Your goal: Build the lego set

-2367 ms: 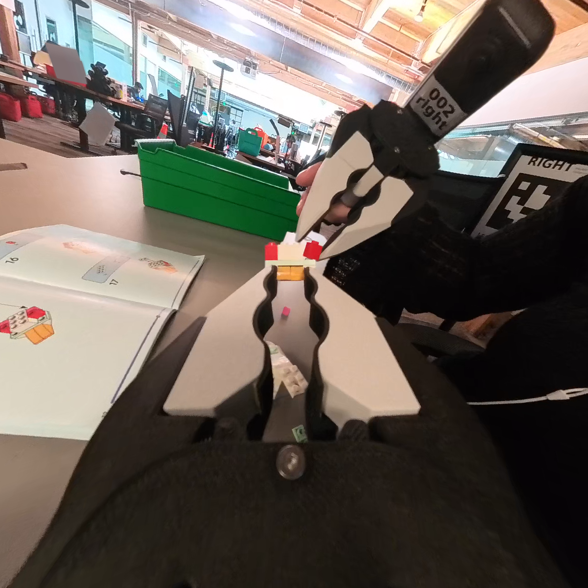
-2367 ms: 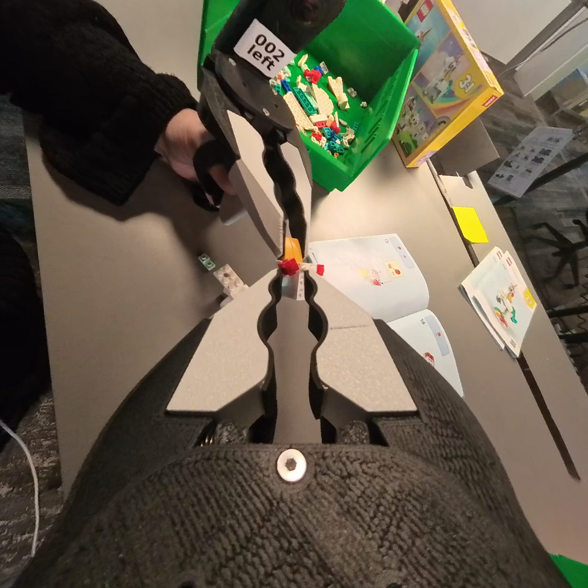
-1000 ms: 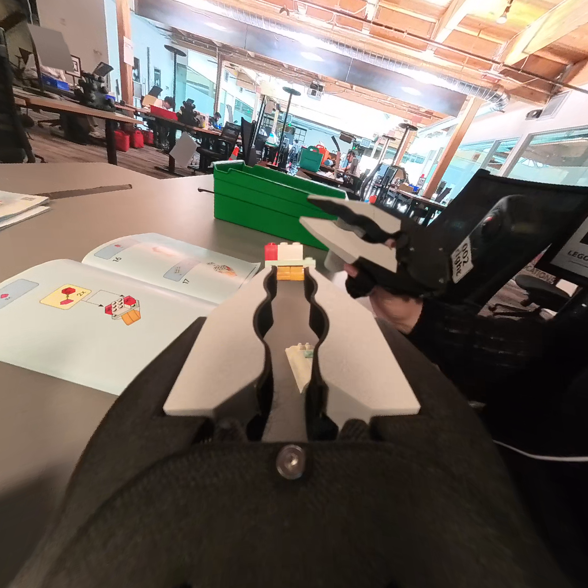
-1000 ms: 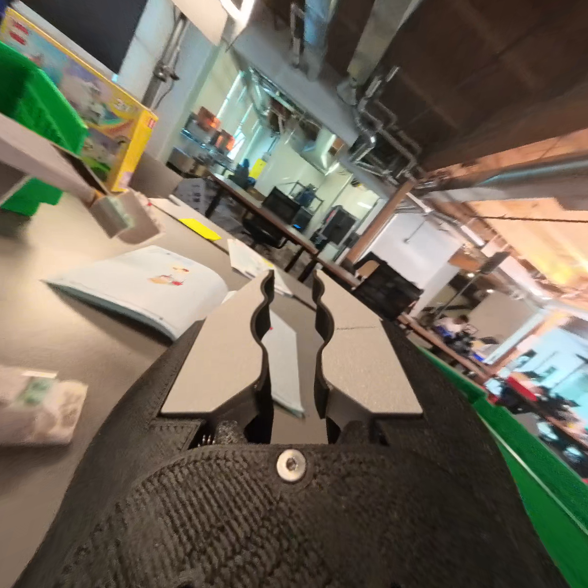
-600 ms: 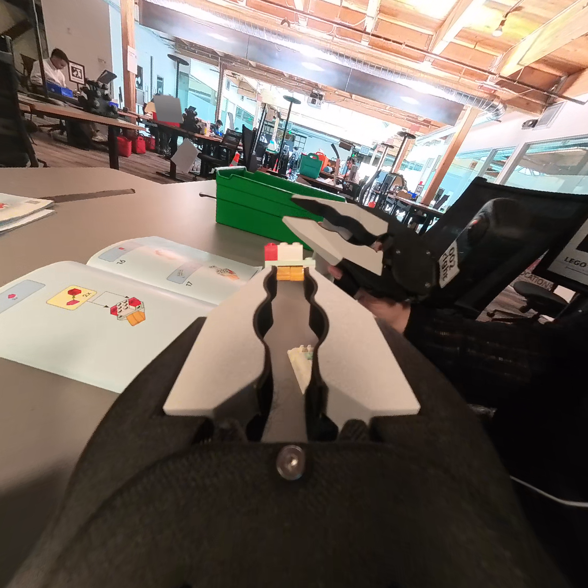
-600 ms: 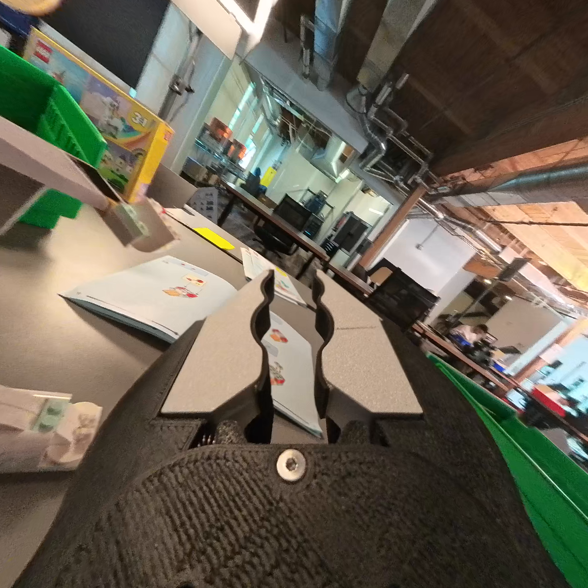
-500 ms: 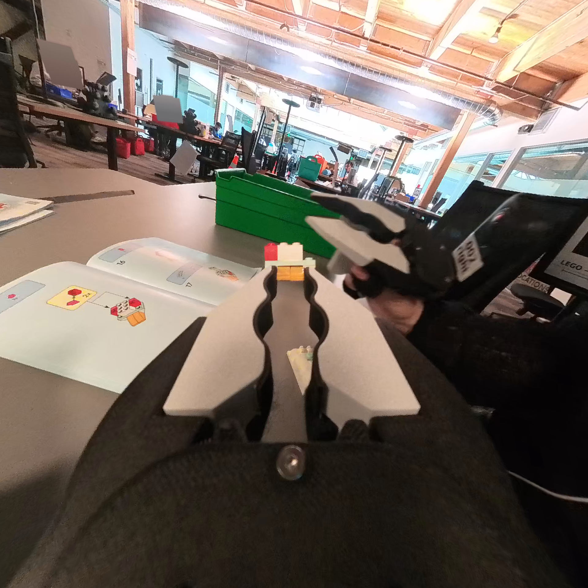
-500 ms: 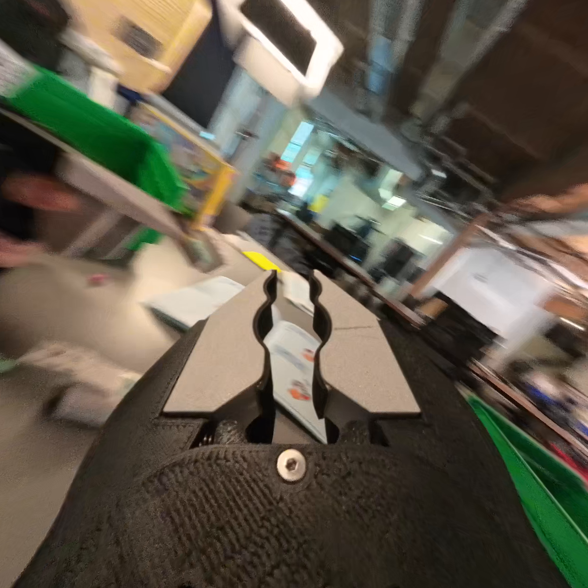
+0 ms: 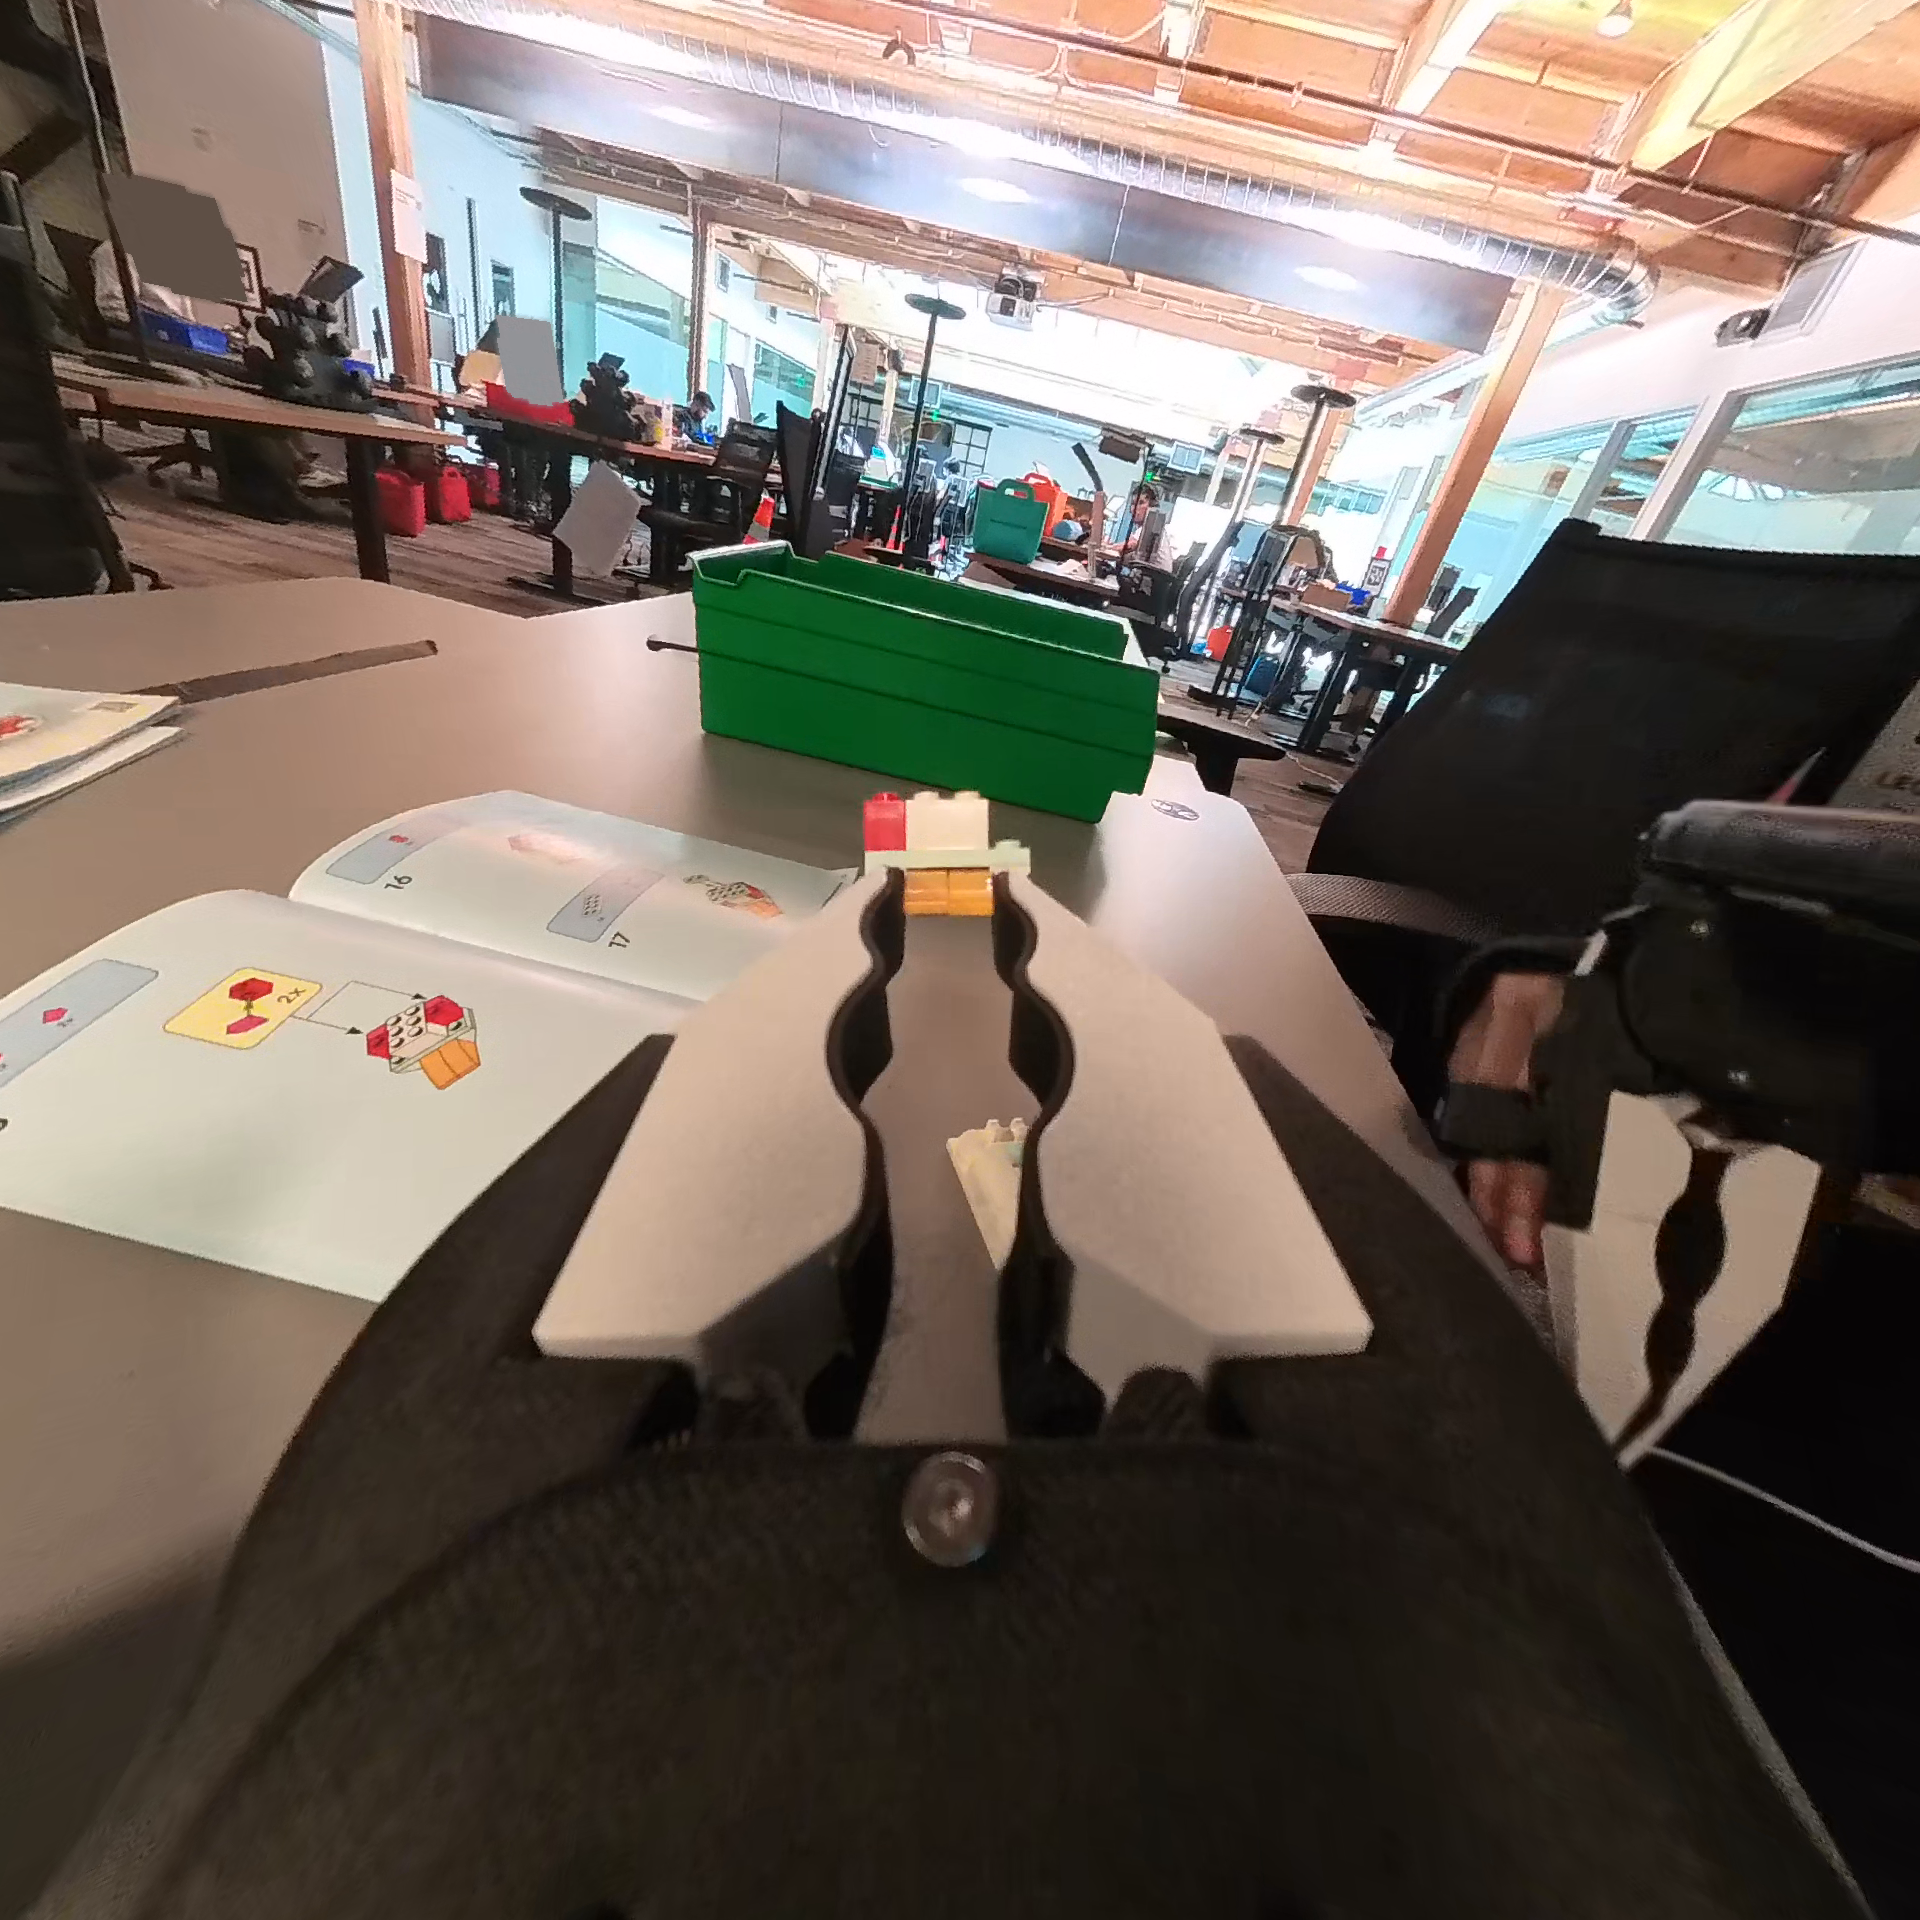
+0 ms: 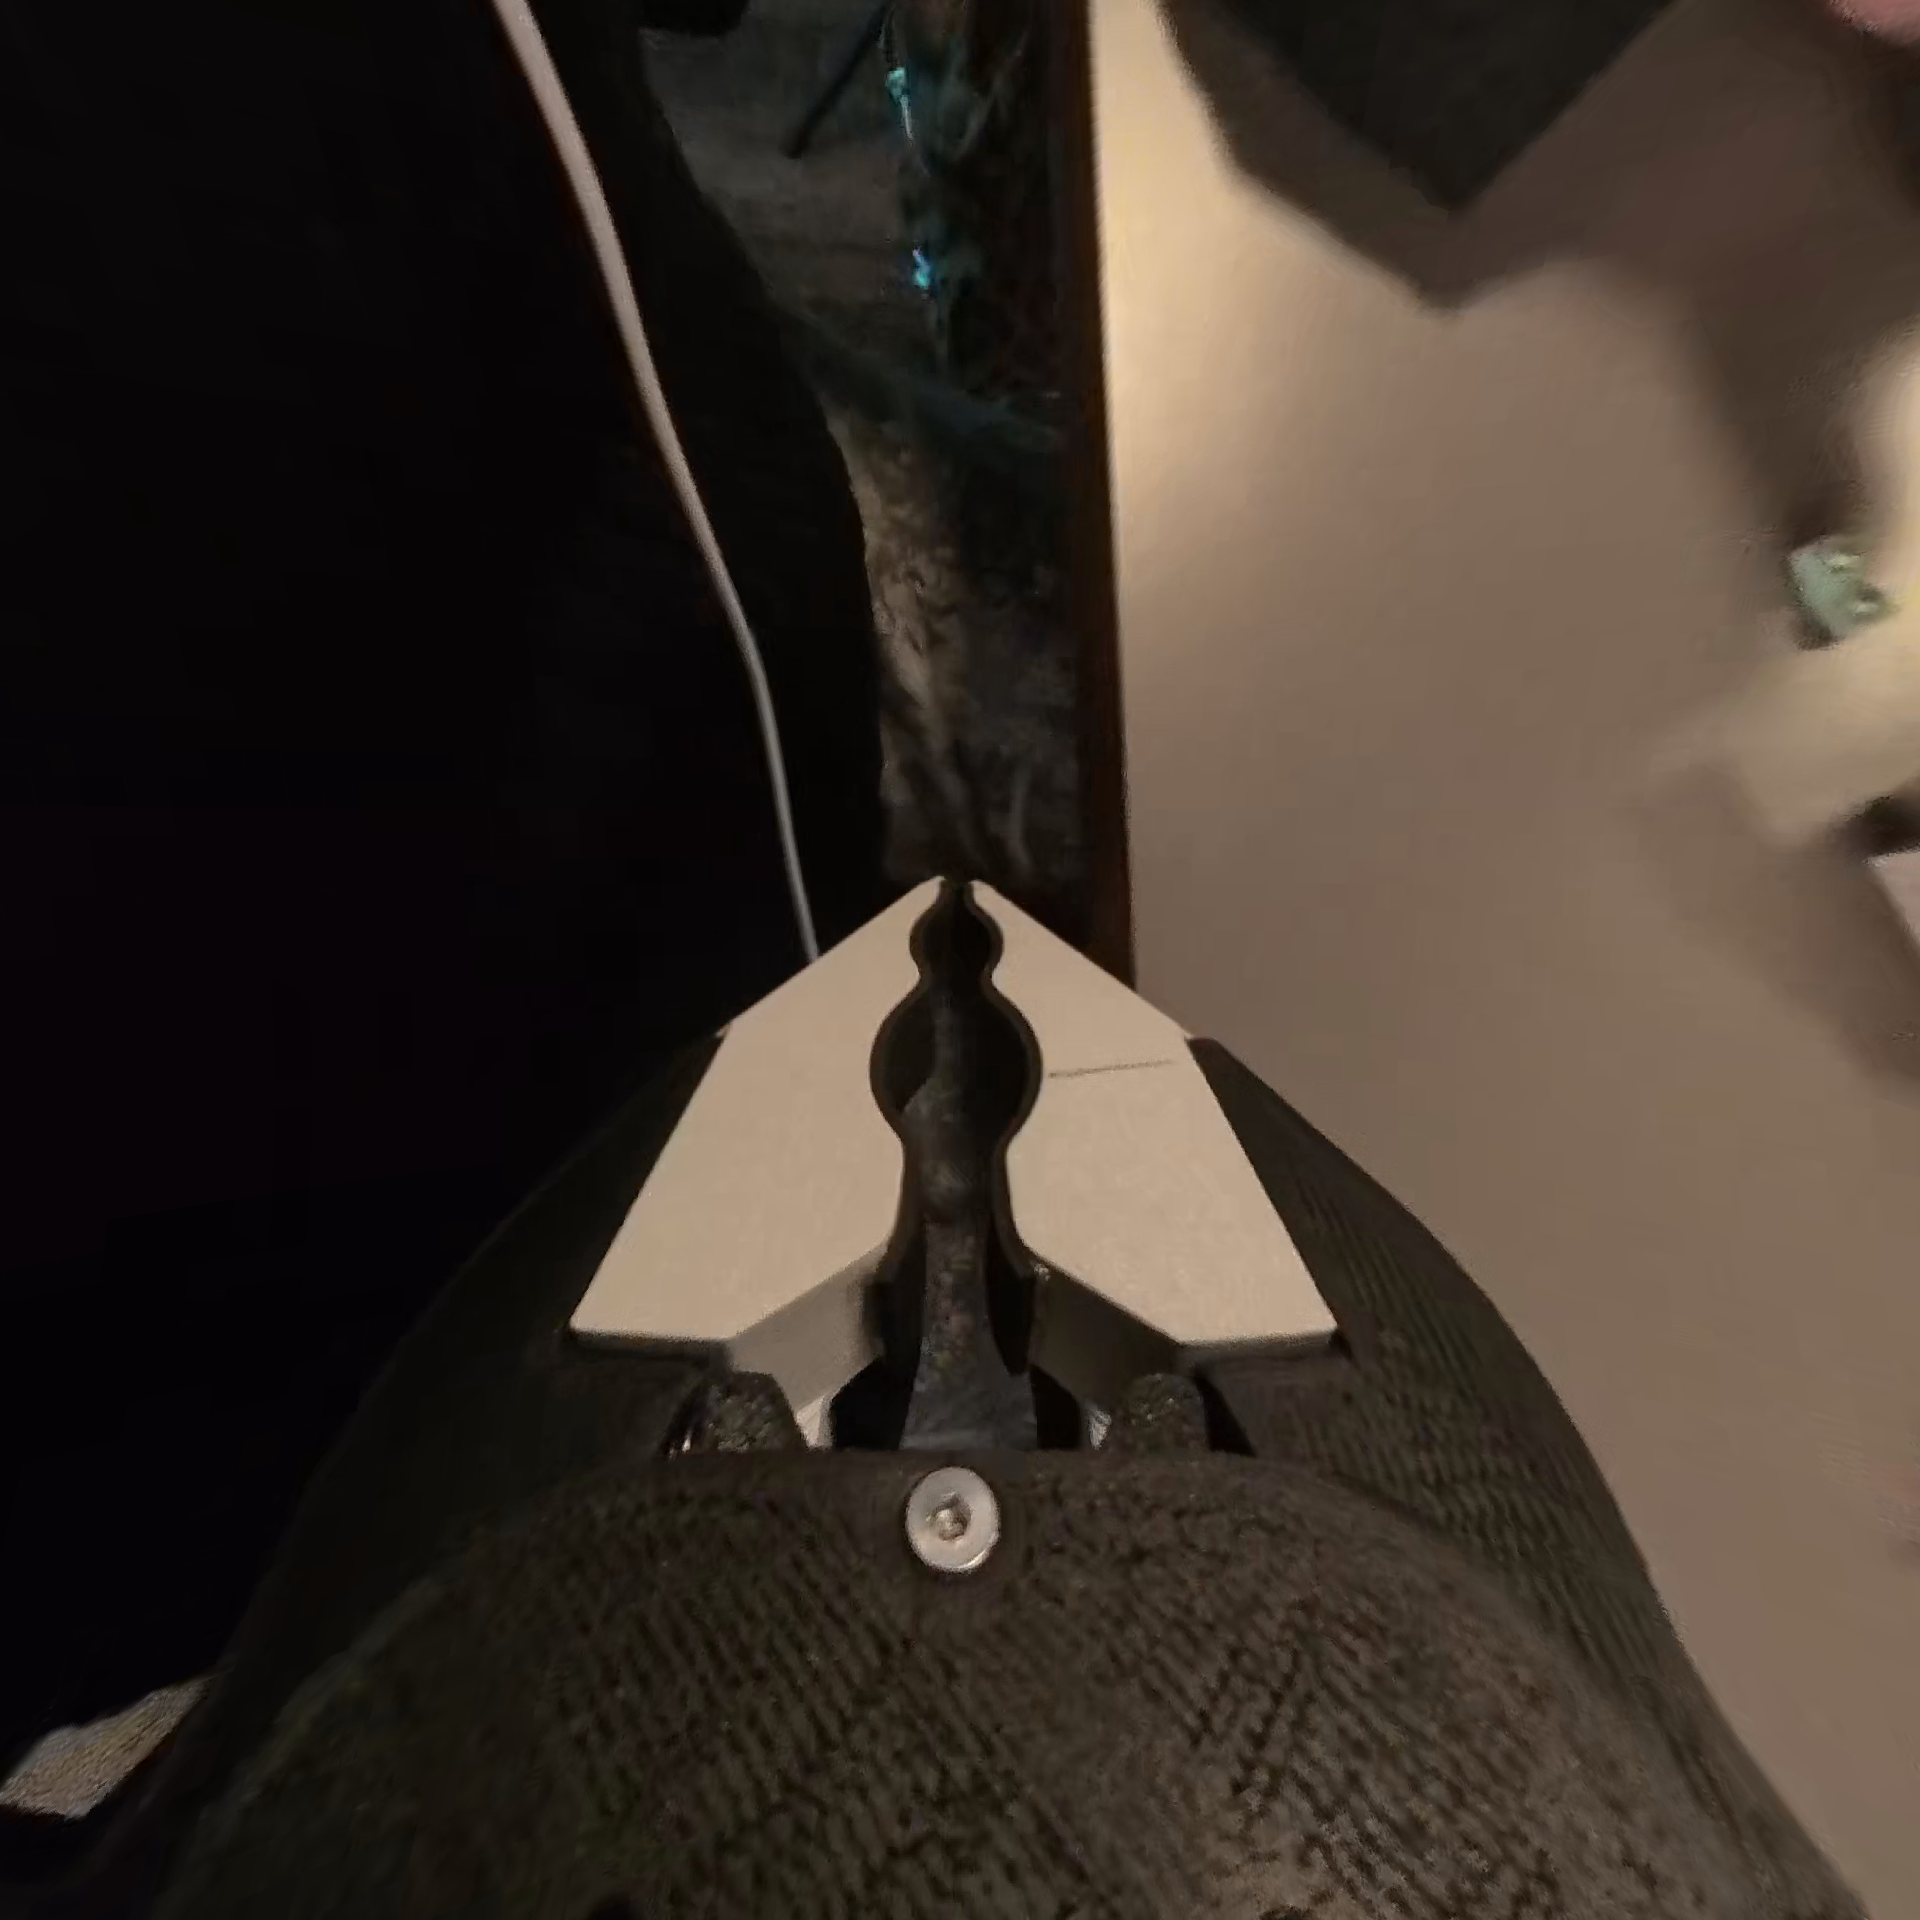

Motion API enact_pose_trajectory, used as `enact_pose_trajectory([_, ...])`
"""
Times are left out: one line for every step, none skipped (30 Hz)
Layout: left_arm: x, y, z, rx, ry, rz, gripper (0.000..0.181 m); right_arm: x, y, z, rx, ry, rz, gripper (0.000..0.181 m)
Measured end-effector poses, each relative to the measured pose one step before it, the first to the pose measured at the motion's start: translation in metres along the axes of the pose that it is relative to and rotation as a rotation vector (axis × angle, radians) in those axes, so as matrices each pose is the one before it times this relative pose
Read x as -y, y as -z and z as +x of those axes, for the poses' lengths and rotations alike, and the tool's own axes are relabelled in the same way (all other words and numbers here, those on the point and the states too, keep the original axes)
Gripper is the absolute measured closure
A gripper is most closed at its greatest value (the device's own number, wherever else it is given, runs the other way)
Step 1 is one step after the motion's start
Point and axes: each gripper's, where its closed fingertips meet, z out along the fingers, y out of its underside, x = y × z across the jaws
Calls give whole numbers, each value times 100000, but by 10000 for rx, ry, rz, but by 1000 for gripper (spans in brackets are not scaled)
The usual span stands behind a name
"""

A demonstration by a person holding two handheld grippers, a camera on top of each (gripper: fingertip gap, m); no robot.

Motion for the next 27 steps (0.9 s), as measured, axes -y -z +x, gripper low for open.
enact_pose_trajectory([-19,-1,10,0,-37,-15,165,-114,-579,-417,168,4,-118,181])
enact_pose_trajectory([-3,4,-7,7,-40,-12,165,-226,-497,-172,-41,136,-208,181])
enact_pose_trajectory([-2,8,-29,20,-36,-6,165,-245,-348,310,-384,267,-226,181])
enact_pose_trajectory([4,-1,-2,5,-15,-2,165,-211,-293,342,-403,228,-209,181])
enact_pose_trajectory([-19,-28,16,-14,-8,-12,165,-152,-307,178,-300,131,-183,181])
enact_pose_trajectory([-40,-56,51,-23,-20,-28,165,-200,-266,146,-288,178,-224,181])
enact_pose_trajectory([-68,-54,47,-13,-34,-45,165,-266,-200,102,-271,244,-234,181])
enact_pose_trajectory([-38,-40,47,-7,-50,-29,165,-140,-142,35,-199,132,-125,181])
enact_pose_trajectory([-18,-21,61,-18,-58,-16,165,-14,-83,-40,-96,-27,-20,179])
enact_pose_trajectory([-17,-21,70,-22,-60,-8,165,9,-9,-44,-26,-86,16,177])
enact_pose_trajectory([-4,-16,23,5,-38,-9,165,15,5,-114,58,-97,10,175])
enact_pose_trajectory([-19,-23,40,-16,-39,-7,165,18,3,-216,156,-109,-10,173])
enact_pose_trajectory([-16,-39,36,-17,-36,-13,165,14,-9,-298,221,-116,-31,172])
enact_pose_trajectory([-34,-30,35,-13,-28,-26,165,56,5,-471,339,-104,-25,169])
enact_pose_trajectory([-28,-36,45,-14,-37,-20,165,103,46,-497,347,-101,-5,167])
enact_pose_trajectory([-24,-23,49,-8,-43,-23,165,60,101,-396,286,-77,-41,167])
enact_pose_trajectory([-24,-15,65,-10,-65,-20,165,-28,141,-534,397,-59,-83,168])
enact_pose_trajectory([-25,-28,76,-3,-96,-31,165,-50,50,-936,660,-245,-63,173])
enact_pose_trajectory([-54,-28,42,4,-106,-47,166,-198,-271,-1216,861,-547,-89,171])
enact_pose_trajectory([-49,-30,44,6,-99,-45,166,-417,-575,-755,522,-492,-124,168])
enact_pose_trajectory([-38,-11,51,-1,-66,-26,166,-485,-651,223,-241,-108,-99,165])
enact_pose_trajectory([4,-4,89,-23,-53,-4,166,-382,-594,615,-580,101,-66,165])
enact_pose_trajectory([-12,25,65,-12,-48,-3,166,-278,-630,324,-347,-11,-84,165])
enact_pose_trajectory([4,25,31,12,-30,1,166,-184,-685,-201,74,-134,-102,164])
enact_pose_trajectory([16,17,49,-2,-10,15,166,-114,-717,-374,242,-144,-82,163])
enact_pose_trajectory([-6,17,69,-22,1,-2,166,-91,-695,-289,201,-102,-68,163])
enact_pose_trajectory([-5,5,53,-8,-13,-8,166,-185,-636,-344,247,-53,-131,164])
